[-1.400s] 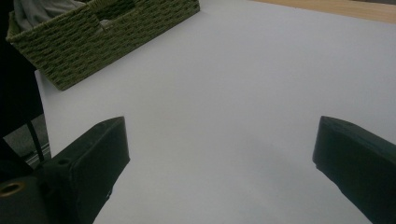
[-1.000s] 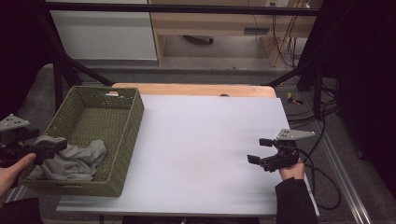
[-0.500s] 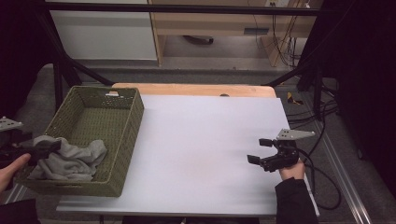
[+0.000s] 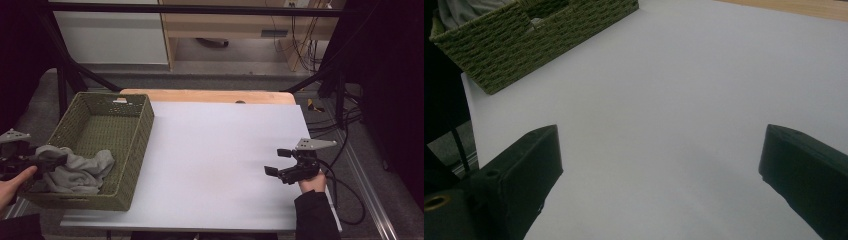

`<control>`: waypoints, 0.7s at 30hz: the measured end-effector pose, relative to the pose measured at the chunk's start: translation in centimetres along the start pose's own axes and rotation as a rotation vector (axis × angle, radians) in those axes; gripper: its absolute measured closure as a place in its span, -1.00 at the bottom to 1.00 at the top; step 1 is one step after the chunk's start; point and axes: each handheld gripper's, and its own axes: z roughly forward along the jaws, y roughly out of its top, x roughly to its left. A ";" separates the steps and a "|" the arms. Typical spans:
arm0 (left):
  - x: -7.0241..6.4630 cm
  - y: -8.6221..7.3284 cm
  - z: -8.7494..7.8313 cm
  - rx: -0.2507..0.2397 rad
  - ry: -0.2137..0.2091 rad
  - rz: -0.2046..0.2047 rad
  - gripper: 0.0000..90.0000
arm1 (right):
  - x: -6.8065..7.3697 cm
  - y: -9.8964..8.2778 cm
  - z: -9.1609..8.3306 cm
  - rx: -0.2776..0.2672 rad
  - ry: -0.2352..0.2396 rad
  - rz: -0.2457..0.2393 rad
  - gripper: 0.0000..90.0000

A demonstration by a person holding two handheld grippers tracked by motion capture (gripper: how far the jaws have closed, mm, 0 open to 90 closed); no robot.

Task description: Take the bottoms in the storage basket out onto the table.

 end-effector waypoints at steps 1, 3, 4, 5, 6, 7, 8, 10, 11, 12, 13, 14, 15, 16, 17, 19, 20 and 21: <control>0.0 -0.1 0.1 0.006 -0.002 -0.005 -1.00 | 0.0 0.0 0.0 0.001 0.000 0.001 -0.91; 0.0 -0.2 0.4 0.021 -0.007 -0.005 -1.00 | 0.0 0.0 0.0 0.002 0.002 -0.002 -0.91; 0.0 -0.3 0.6 0.022 -0.010 -0.006 -1.00 | 0.0 0.0 0.0 0.003 0.001 -0.002 -0.91; 0.0 -0.4 0.7 0.027 -0.010 -0.005 -0.99 | 0.0 0.0 0.0 0.003 0.000 -0.001 -0.91; 0.0 -0.4 0.9 0.034 -0.009 -0.002 -0.99 | 0.0 0.0 0.0 0.002 0.002 -0.001 -0.91; 0.0 -0.5 1.0 0.039 -0.012 0.000 -0.99 | 0.0 0.0 0.0 0.001 0.002 -0.002 -0.91; -0.1 -0.5 1.2 0.044 -0.013 0.000 -0.99 | 0.0 0.0 0.0 0.000 0.003 0.001 -0.91; -0.1 -0.6 1.5 0.058 -0.011 -0.003 -0.99 | 0.0 0.0 0.0 0.002 0.002 -0.001 -0.91; -0.1 -0.6 1.6 0.064 -0.007 0.000 -0.98 | 0.0 0.0 0.0 0.003 0.002 -0.002 -0.91; -0.1 -0.7 1.7 0.067 -0.004 -0.002 -0.98 | 0.0 0.0 0.1 0.003 0.001 -0.002 -0.91; -0.1 -0.7 1.8 0.075 -0.010 -0.004 -0.97 | 0.0 0.0 0.1 0.004 0.002 -0.003 -0.91; -0.1 -0.8 1.9 0.078 -0.011 -0.004 -0.97 | 0.0 0.0 0.1 0.005 0.003 -0.003 -0.91; -0.1 -0.8 1.9 0.081 -0.012 -0.006 -0.96 | 0.0 0.0 0.1 0.005 0.002 -0.002 -0.91; -0.1 -0.9 1.9 0.088 -0.013 -0.004 -0.94 | 0.0 0.0 0.1 0.005 0.002 -0.001 -0.91; -0.1 -0.9 2.0 0.090 -0.013 -0.011 -0.93 | 0.0 0.0 0.1 0.005 0.002 -0.001 -0.91; -0.1 -1.0 2.2 0.105 -0.008 -0.019 -0.92 | 0.0 0.0 0.1 0.006 0.002 0.000 -0.91; 0.0 -1.1 2.2 0.114 -0.007 -0.020 -0.91 | 0.0 0.0 0.1 0.006 0.001 0.000 -0.91; 0.0 -1.1 2.3 0.119 -0.009 -0.022 -0.89 | 0.0 0.0 0.1 0.007 0.002 0.000 -0.91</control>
